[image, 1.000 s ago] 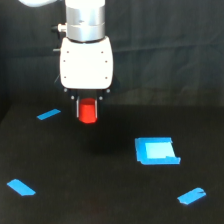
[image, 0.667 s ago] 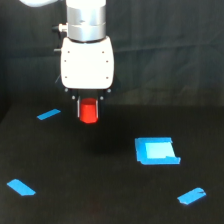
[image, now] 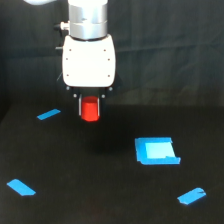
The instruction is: Pick up the red object from the table
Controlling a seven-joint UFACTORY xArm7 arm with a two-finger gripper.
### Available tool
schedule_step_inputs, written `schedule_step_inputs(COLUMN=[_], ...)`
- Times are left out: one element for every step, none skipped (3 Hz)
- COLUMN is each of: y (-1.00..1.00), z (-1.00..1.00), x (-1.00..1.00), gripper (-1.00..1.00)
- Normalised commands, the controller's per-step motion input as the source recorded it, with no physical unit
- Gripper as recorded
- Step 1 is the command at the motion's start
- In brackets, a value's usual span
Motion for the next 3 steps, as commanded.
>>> schedule_step_inputs(y=[-0.01, -0.04, 0.07], z=[0.14, 0.14, 0.07], x=[0.06, 0.03, 0.05], gripper=[-0.94, -1.00, -1.00])
